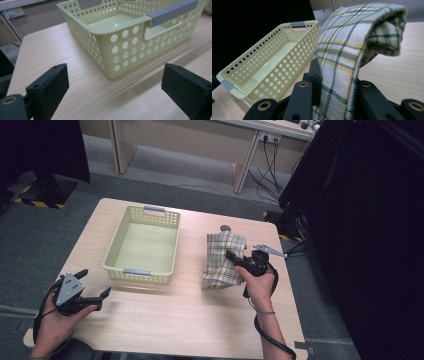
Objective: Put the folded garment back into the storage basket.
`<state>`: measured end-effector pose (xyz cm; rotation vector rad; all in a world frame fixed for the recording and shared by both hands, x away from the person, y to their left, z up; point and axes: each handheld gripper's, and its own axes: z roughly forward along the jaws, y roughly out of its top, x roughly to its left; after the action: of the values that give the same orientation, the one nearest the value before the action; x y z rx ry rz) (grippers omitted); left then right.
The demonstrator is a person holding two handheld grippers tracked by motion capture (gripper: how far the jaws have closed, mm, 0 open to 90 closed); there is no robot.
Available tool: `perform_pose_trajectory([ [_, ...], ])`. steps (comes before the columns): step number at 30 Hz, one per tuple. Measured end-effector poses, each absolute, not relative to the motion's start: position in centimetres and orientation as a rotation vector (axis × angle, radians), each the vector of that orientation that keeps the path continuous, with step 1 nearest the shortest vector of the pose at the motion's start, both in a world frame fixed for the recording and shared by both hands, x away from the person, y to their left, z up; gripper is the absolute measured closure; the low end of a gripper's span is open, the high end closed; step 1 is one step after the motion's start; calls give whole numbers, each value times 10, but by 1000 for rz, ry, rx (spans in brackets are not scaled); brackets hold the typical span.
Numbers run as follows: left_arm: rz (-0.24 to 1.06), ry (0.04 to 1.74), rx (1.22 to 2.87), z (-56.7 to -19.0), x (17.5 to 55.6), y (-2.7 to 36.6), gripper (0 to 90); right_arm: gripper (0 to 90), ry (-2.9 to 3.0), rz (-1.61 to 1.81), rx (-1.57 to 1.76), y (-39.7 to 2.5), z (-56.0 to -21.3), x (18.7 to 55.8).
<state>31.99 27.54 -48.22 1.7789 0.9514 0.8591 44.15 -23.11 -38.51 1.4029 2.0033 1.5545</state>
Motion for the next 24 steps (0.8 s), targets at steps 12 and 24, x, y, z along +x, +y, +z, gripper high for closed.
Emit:
perform_pose_trajectory([
  [12, 855, 946, 1779, -482, 320, 276, 72, 759, 2001, 1624, 1343, -208, -360, 449],
  [24, 851, 948, 1772, -482, 320, 276, 71, 758, 1994, 1680, 1283, -181, -333, 460],
])
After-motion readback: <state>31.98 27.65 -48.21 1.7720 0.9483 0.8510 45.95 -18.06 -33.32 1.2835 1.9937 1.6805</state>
